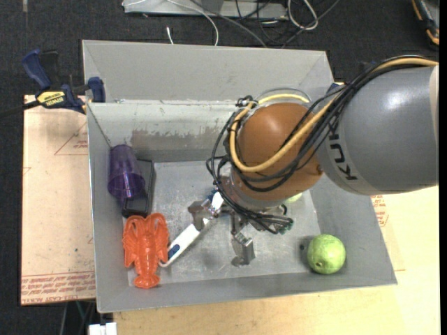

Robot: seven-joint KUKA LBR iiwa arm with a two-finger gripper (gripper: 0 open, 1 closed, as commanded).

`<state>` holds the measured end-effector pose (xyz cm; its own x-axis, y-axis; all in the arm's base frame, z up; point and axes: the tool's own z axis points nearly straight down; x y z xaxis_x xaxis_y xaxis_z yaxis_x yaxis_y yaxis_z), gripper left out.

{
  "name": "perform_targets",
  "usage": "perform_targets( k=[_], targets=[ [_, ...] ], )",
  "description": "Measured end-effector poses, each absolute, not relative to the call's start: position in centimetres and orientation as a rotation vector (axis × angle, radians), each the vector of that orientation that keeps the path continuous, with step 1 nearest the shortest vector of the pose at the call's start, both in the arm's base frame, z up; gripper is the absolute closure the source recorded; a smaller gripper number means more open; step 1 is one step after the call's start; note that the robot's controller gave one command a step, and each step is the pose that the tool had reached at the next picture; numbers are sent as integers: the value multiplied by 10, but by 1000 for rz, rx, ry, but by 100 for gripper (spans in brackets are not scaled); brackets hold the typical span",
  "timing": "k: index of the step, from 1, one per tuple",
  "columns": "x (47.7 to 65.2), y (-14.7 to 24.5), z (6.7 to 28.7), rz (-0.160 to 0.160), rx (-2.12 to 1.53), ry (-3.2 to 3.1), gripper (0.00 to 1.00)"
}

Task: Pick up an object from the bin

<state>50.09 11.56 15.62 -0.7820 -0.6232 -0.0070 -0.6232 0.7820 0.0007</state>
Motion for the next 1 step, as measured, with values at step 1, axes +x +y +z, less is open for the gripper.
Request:
perform_targets(
  k=[1],
  targets=[
    [552, 109, 135, 7, -981, 2985, 0]
  ],
)
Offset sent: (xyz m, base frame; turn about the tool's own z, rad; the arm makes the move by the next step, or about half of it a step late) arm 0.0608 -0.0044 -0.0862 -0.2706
